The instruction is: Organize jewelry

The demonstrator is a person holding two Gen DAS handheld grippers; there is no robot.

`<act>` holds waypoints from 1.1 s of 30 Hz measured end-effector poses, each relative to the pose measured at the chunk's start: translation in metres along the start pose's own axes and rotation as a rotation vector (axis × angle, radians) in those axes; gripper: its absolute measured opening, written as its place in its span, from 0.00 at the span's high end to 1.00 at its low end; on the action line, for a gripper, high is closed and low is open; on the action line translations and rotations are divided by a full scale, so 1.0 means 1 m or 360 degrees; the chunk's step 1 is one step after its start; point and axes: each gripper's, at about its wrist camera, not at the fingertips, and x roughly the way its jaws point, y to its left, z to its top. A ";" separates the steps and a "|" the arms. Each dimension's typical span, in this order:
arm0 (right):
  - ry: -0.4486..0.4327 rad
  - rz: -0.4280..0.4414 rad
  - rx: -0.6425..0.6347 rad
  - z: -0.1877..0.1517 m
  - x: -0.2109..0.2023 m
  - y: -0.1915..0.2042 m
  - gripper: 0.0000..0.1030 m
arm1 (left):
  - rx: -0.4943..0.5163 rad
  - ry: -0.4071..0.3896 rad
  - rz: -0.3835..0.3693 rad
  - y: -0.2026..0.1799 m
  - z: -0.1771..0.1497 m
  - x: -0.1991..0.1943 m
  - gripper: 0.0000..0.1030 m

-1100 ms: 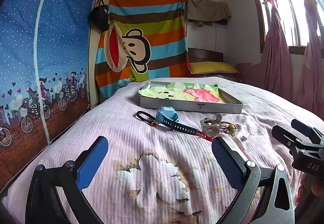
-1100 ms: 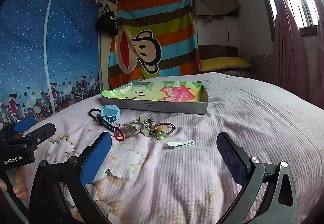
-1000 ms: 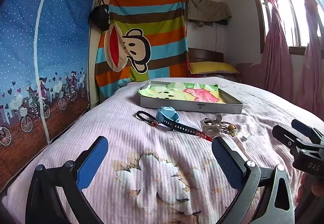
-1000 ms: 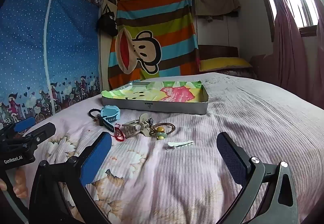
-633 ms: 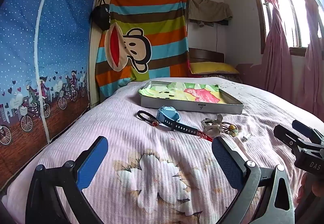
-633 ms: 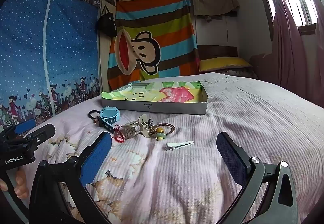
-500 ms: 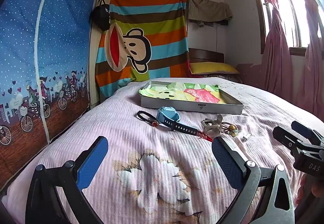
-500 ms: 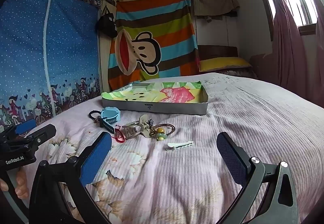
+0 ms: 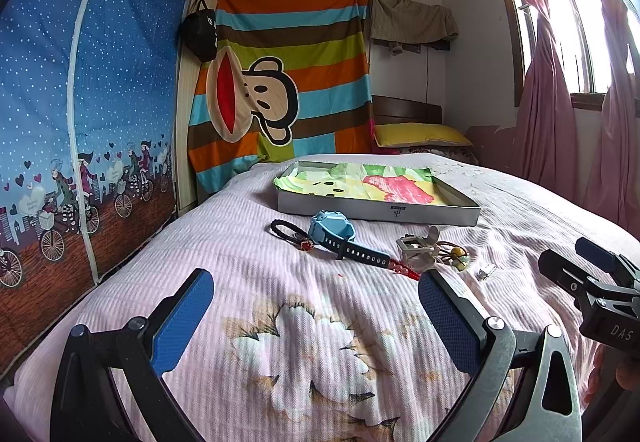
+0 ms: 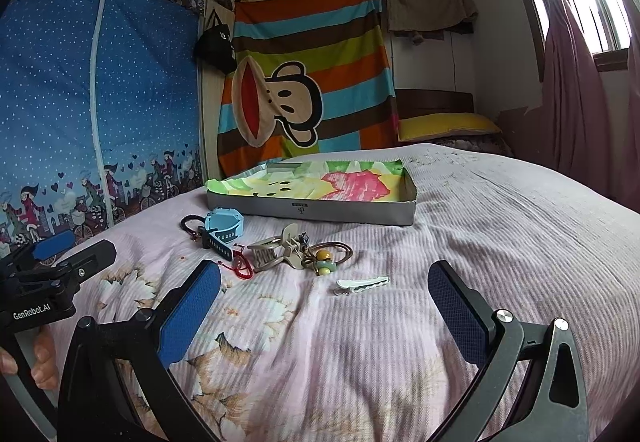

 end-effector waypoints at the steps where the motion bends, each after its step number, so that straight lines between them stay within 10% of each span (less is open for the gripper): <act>1: -0.0002 -0.0001 0.0000 0.000 0.000 0.000 0.01 | 0.0000 0.0000 0.0000 0.000 0.000 0.000 0.00; 33: -0.0015 -0.0005 0.0005 0.002 -0.002 -0.002 0.01 | 0.0001 -0.0004 0.0001 0.001 0.001 0.000 0.00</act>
